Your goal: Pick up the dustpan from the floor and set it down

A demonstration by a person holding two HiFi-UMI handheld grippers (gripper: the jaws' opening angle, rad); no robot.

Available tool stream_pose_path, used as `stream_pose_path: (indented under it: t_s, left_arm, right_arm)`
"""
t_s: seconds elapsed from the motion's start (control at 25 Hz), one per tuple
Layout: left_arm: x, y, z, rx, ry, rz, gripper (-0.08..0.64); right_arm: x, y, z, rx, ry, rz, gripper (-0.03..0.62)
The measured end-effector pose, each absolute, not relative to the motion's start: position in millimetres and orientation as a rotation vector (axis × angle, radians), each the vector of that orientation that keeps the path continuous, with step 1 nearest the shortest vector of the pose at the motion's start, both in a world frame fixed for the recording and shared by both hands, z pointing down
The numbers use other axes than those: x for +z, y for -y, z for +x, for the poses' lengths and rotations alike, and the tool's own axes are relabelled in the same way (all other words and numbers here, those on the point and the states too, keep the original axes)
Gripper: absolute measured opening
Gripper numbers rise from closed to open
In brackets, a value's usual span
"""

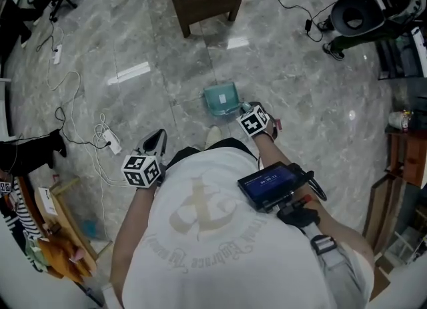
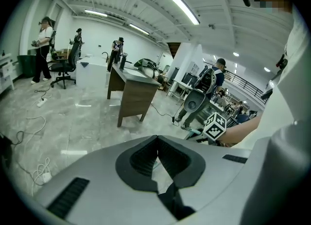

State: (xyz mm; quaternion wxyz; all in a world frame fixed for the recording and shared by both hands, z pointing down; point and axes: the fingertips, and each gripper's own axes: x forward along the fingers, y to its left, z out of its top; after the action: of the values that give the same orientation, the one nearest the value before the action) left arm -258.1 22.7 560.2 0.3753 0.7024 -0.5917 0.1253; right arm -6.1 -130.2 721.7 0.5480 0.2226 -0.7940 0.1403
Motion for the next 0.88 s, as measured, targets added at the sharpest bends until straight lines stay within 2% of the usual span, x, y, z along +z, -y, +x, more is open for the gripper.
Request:
stream_pose_path:
  t_s: [0.88]
  left_arm:
    - [558, -55, -279, 0.354, 1.606, 1.662, 0.012]
  right_arm:
    - [772, 146, -48, 0.312, 1.868, 0.534, 0.083]
